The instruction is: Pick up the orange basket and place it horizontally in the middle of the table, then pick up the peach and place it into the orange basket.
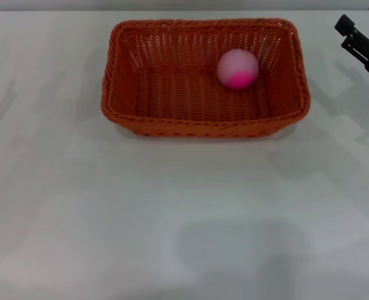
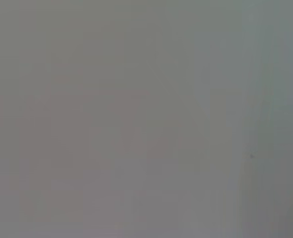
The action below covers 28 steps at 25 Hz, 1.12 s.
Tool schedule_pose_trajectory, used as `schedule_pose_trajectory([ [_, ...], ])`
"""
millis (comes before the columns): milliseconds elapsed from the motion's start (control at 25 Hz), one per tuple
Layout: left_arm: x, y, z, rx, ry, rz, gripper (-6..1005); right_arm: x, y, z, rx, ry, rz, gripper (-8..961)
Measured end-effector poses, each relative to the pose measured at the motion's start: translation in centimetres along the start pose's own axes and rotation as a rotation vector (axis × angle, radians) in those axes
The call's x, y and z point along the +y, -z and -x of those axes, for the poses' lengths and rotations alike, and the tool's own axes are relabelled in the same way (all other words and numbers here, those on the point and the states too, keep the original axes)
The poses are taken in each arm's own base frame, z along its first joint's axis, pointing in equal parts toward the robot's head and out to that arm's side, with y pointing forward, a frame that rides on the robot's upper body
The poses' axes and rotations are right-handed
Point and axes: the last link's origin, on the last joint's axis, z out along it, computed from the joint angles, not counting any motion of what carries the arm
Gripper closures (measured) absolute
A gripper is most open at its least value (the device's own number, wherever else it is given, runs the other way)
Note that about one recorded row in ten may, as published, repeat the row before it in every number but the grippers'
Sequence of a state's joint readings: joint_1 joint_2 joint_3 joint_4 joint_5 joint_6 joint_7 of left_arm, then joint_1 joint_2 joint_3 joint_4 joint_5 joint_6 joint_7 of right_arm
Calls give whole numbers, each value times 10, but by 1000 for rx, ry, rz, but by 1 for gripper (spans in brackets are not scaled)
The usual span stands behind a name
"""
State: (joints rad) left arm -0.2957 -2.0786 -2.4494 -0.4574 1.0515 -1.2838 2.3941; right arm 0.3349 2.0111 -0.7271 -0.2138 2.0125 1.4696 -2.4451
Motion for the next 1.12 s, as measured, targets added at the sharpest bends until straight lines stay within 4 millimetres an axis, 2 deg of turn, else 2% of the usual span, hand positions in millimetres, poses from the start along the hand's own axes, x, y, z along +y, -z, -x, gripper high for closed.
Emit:
schedule_pose_trajectory([
  [720, -11, 8, -2, 19, -51, -73, 152, -12, 3, -7, 33, 33, -100, 98],
  [1120, -17, 22, -2, 27, -46, -111, 153, -23, 31, -7, 18, 47, -205, 98],
])
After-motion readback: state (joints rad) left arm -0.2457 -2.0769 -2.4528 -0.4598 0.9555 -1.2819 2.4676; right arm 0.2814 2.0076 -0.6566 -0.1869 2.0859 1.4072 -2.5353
